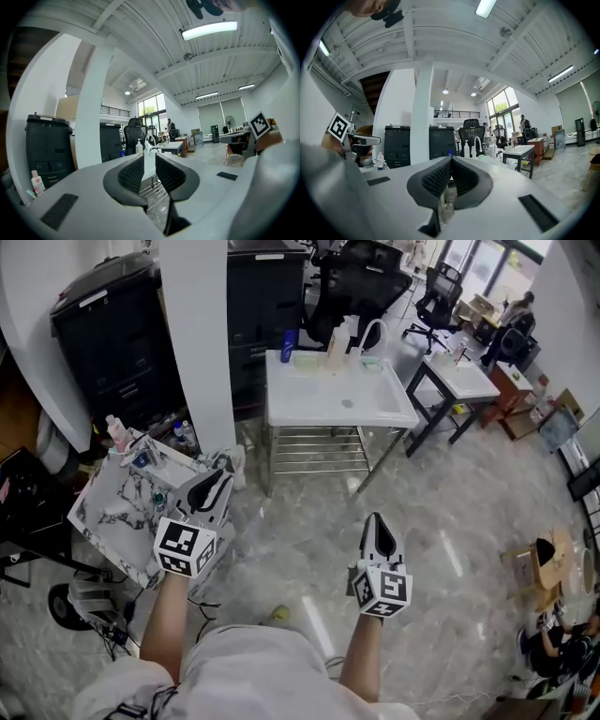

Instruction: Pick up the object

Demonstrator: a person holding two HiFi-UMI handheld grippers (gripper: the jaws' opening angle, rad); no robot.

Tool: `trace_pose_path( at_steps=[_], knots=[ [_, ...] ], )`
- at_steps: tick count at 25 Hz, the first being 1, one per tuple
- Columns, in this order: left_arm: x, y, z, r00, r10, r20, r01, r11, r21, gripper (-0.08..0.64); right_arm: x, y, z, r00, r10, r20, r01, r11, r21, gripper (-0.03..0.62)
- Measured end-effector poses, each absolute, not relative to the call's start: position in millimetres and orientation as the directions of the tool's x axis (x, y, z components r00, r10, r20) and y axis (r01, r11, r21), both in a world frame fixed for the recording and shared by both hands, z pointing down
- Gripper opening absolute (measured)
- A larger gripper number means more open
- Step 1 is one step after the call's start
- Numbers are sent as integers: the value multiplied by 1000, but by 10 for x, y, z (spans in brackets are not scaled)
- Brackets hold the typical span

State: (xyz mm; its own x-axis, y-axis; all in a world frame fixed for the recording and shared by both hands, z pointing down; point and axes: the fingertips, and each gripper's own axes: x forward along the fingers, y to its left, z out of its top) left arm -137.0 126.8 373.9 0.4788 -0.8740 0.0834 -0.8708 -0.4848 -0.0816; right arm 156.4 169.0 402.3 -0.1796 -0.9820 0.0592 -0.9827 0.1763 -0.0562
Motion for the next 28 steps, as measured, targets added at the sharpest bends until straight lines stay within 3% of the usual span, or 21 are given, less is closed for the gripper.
trace_pose_path(
  at_steps=[13, 28],
  knots=[
    [-551, 487, 3730, 478, -874, 89, -868, -486, -105, 69, 2266, 864, 4092, -212, -976, 57, -976, 208, -64, 8],
    [-739, -711, 3916, 447, -891, 85, -887, -453, -85, 69, 2387, -351, 4276, -181, -982, 54, -982, 177, -69, 8]
  ],
)
